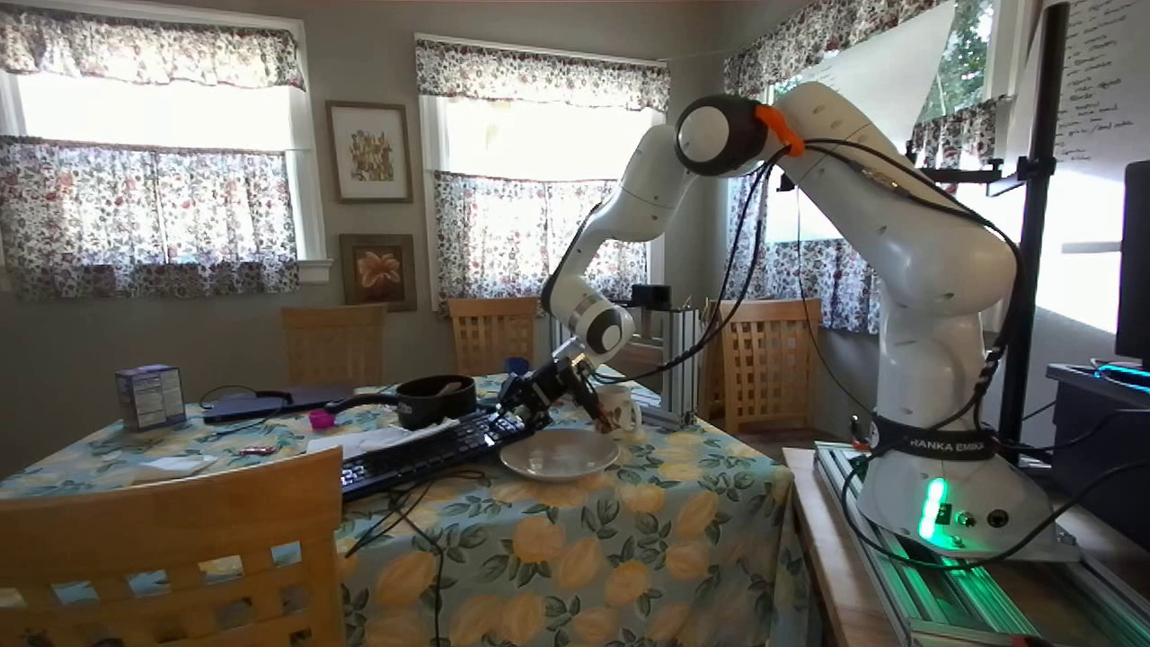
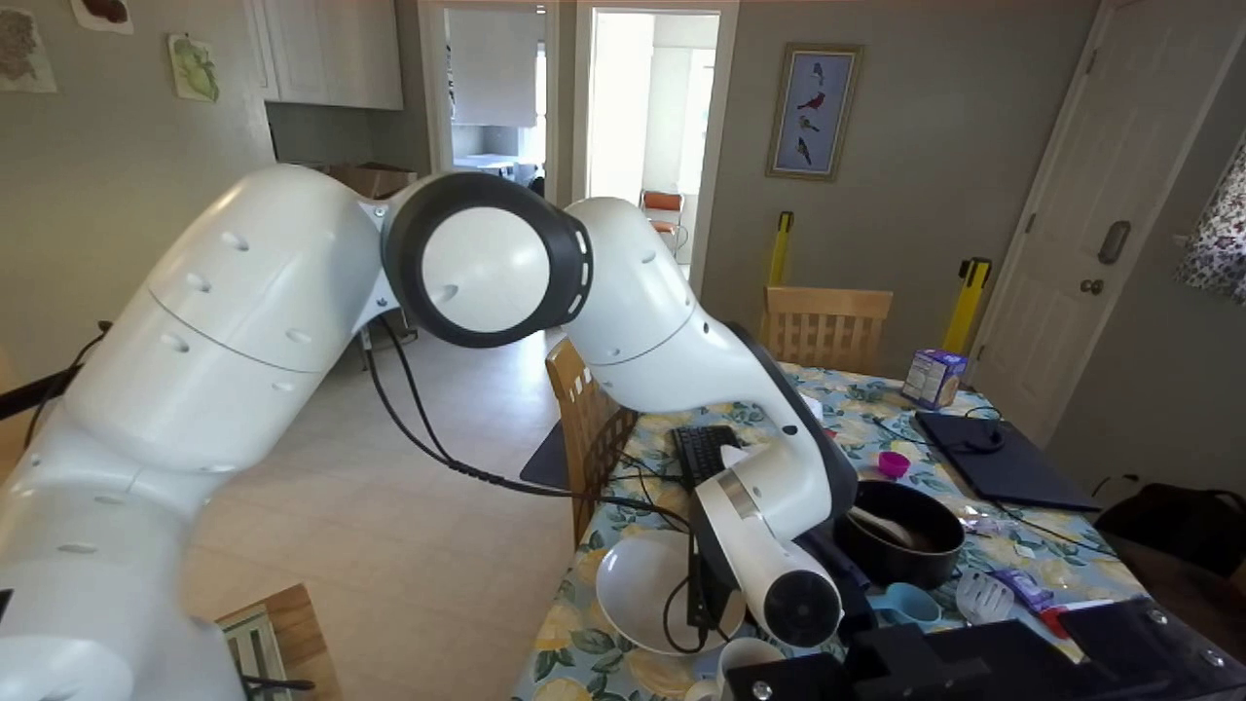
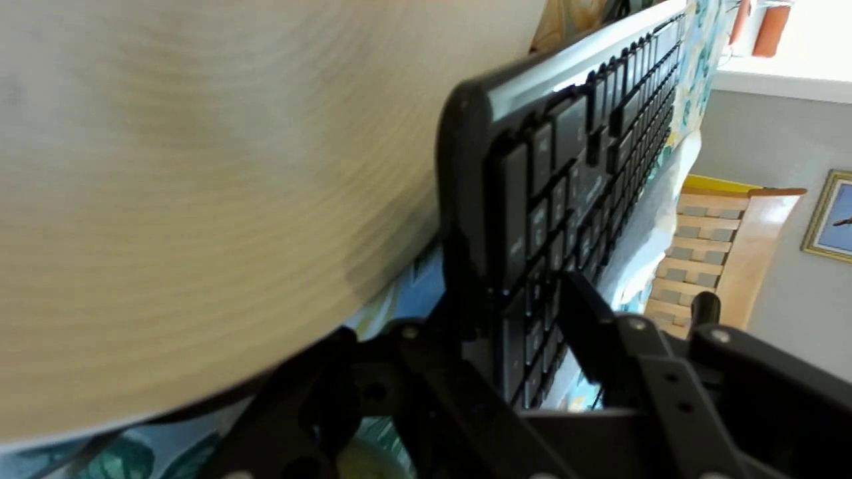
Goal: Pick up the computer keyboard and put it on top of the pot
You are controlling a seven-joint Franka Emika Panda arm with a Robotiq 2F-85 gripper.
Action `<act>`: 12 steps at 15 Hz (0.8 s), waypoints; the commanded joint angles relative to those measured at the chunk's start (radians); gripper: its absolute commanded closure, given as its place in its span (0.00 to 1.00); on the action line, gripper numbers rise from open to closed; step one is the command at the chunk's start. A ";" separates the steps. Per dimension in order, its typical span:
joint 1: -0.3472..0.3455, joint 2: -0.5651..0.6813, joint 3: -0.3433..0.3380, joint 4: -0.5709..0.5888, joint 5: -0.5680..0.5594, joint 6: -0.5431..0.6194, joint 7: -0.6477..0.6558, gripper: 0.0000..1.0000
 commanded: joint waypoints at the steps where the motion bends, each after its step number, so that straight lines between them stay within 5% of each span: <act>1: -0.003 -0.032 -0.004 -0.015 -0.027 -0.050 0.024 0.61; 12: -0.003 -0.115 -0.010 -0.061 -0.062 -0.107 0.037 0.75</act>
